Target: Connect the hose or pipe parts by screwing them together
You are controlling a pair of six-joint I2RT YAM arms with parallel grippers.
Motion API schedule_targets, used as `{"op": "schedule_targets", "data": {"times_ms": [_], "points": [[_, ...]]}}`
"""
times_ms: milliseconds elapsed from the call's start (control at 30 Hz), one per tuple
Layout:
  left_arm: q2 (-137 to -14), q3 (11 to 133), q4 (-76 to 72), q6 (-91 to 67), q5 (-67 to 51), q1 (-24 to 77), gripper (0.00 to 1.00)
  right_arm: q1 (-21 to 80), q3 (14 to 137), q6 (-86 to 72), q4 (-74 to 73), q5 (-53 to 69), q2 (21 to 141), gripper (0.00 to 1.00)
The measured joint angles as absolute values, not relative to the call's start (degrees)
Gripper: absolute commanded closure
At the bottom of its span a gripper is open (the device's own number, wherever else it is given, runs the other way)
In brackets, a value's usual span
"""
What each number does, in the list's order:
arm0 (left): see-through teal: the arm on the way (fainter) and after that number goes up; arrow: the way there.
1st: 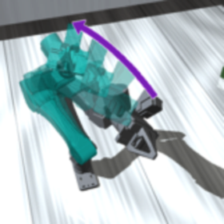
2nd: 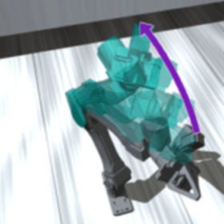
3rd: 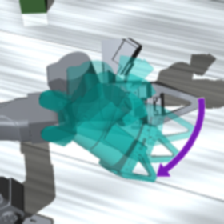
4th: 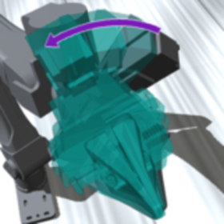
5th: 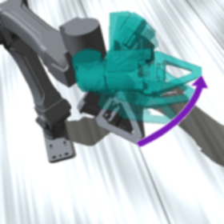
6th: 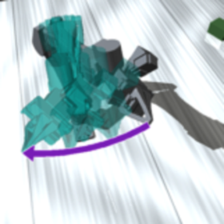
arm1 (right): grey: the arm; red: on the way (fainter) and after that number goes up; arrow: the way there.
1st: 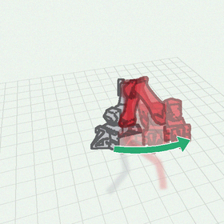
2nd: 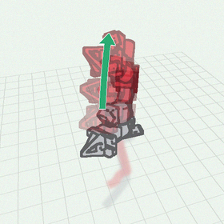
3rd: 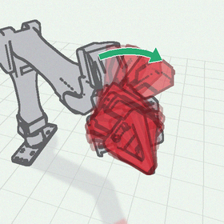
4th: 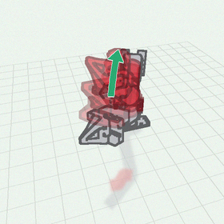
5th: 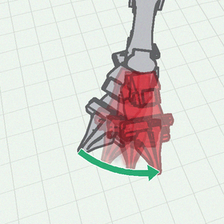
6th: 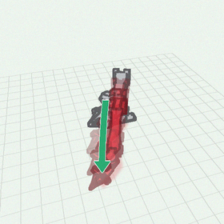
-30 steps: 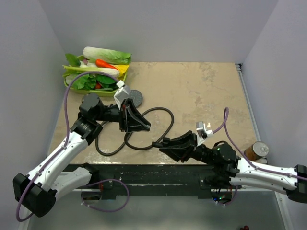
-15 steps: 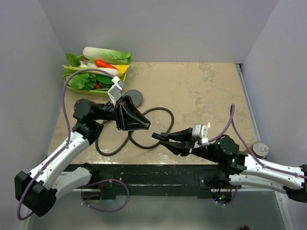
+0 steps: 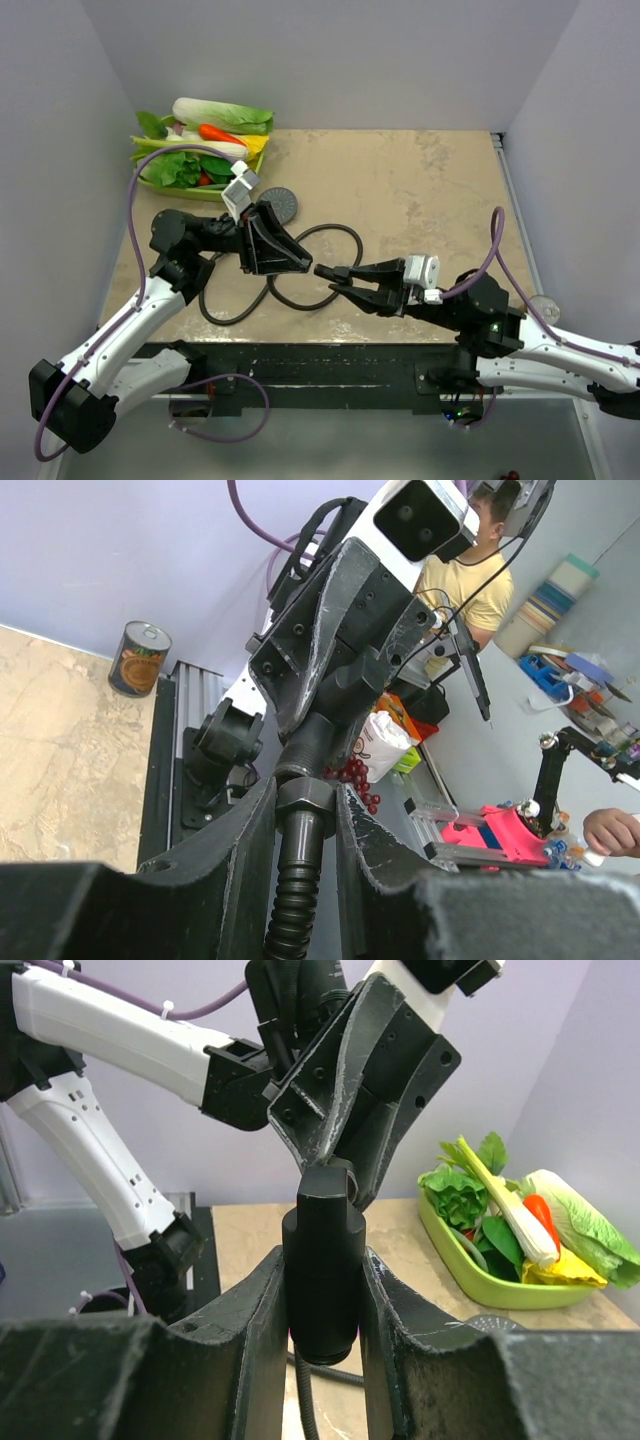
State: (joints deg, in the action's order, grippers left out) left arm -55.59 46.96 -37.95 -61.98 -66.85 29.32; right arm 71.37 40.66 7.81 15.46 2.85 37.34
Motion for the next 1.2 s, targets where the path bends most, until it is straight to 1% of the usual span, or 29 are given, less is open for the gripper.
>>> {"op": "schedule_targets", "data": {"times_ms": [233, 800, 1067, 1200], "points": [[-55.4, 46.96, -36.21, -60.93, -66.83, 29.3, 1.0, 71.37, 42.3, 8.75, 13.89, 4.19, 40.38, 1.0], [-54.85, 46.94, -34.39, -58.94, -67.09, 29.32, 1.0, 71.53, 44.49, 9.52, 13.39, 4.62, 41.76, 1.0], [-54.83, 46.94, -34.52, -58.96, -67.09, 29.28, 1.0, 71.53, 44.34, 9.19, 14.68, 4.69, 42.13, 1.0], [-54.61, 46.94, -34.59, -58.98, -67.37, 29.08, 1.0, 71.5, 42.89, 7.49, 17.98, 5.02, 43.18, 1.0]]}}
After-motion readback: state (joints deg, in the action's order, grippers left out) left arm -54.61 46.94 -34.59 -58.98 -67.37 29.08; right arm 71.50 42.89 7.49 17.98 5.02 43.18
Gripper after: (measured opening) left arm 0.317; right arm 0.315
